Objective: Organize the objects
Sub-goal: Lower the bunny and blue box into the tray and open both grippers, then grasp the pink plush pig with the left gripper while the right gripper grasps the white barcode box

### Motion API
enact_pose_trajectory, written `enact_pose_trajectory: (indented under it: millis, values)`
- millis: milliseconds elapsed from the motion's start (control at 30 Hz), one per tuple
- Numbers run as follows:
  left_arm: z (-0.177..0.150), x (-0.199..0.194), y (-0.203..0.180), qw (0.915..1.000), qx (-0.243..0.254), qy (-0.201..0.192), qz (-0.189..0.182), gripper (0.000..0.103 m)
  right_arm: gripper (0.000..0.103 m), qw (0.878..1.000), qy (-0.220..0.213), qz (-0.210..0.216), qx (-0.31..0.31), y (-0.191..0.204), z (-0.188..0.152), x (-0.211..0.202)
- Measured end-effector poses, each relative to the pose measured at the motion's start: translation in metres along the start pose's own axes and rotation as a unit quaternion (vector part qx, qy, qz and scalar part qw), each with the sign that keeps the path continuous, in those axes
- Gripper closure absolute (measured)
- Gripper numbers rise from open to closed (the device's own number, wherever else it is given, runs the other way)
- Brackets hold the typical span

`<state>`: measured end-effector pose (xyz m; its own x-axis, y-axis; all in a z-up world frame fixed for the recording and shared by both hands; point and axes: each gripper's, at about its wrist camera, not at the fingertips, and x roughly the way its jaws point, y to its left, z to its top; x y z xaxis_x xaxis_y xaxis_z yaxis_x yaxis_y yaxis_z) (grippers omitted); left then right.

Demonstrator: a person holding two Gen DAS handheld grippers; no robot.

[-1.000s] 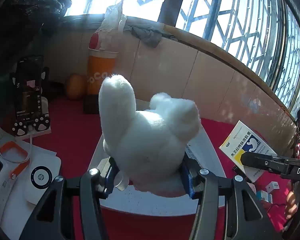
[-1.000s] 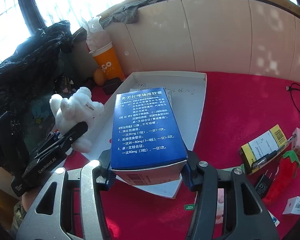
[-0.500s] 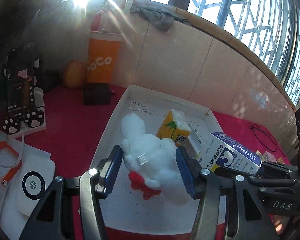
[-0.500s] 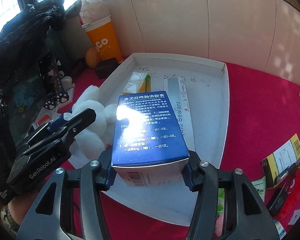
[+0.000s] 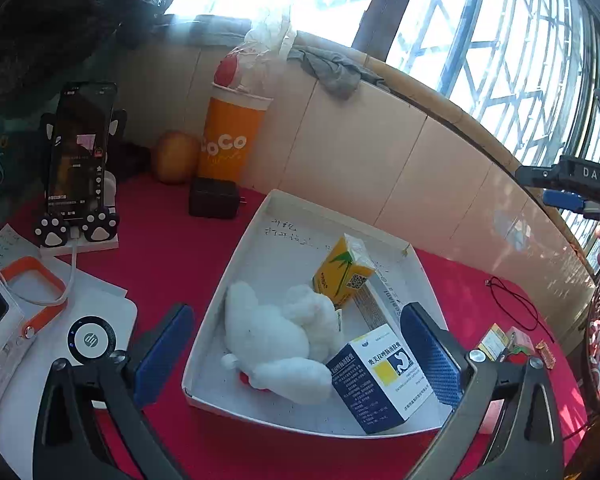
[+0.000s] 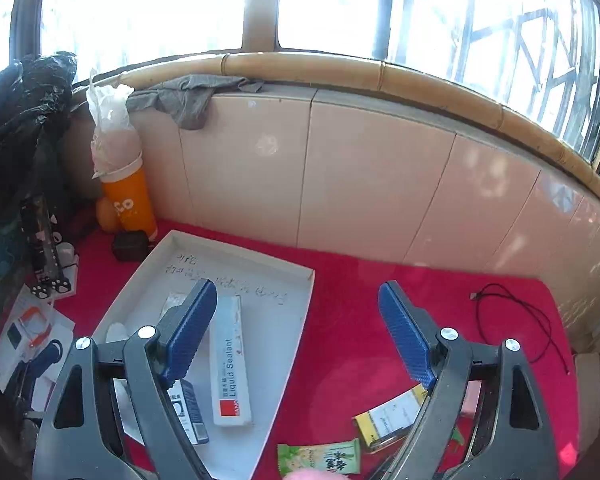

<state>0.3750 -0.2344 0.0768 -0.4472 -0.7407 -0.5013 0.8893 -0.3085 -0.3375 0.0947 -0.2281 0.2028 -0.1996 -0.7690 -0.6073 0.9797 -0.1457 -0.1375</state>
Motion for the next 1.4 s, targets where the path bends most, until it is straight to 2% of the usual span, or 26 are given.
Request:
enact_pose_trajectory:
  millis: [100,267,333,467,567,633,767,933,1033,1133,1233,1333,1400]
  values:
    - [-0.007,-0.007,-0.01,0.9998,0.002,0.005,-0.018,0.0,0.019,0.995,-0.027,-0.086,-0.035,-0.014,0.056,-0.038]
    - [-0.021,-0.014,-0.036,0.9981,0.025,0.02,-0.052,0.0,0.019,0.981,-0.021,-0.192,-0.034,-0.034,0.135,-0.099]
    - [-0.023,-0.016,-0.045,0.9973,0.038,0.024,-0.058,0.0,0.019,0.975,-0.03,-0.215,-0.045,-0.034,0.157,-0.13]
    - [-0.022,-0.018,-0.06,0.9962,0.055,0.024,-0.064,0.0,0.018,0.961,-0.092,-0.251,-0.076,-0.028,0.177,-0.18]
    - [-0.022,-0.016,-0.07,0.9946,0.069,0.026,-0.073,0.0,0.018,0.969,-0.079,-0.224,-0.068,-0.041,0.17,-0.184]
    - [-0.025,-0.012,-0.08,0.9913,0.089,0.037,-0.089,0.0,0.017,0.98,-0.062,-0.184,-0.054,-0.056,0.152,-0.176]
    - [-0.041,-0.003,-0.116,0.9766,0.156,0.065,-0.134,0.0,0.018,0.994,-0.025,-0.101,-0.032,-0.091,0.087,-0.145]
    - [-0.069,0.011,-0.169,0.9461,0.252,0.1,-0.177,0.0,0.017,0.998,0.028,-0.015,0.048,-0.16,-0.042,-0.1]
    - [-0.082,0.022,-0.194,0.9292,0.295,0.116,-0.19,0.0,0.017,0.997,0.052,0.0,0.061,-0.192,-0.122,-0.08]
    - [-0.089,0.031,-0.209,0.9218,0.313,0.127,-0.19,0.0,0.018,0.994,0.088,0.002,0.066,-0.219,-0.199,-0.063]
    - [-0.093,0.04,-0.218,0.9186,0.321,0.135,-0.186,0.0,0.018,0.989,0.108,0.014,0.104,-0.242,-0.261,-0.056]
    - [-0.099,0.051,-0.224,0.9182,0.323,0.147,-0.177,0.0,0.017,0.985,0.099,0.025,0.142,-0.255,-0.295,-0.054]
    - [-0.104,0.057,-0.227,0.9181,0.323,0.153,-0.171,0.0,0.017,0.984,0.082,0.031,0.153,-0.251,-0.299,-0.051]
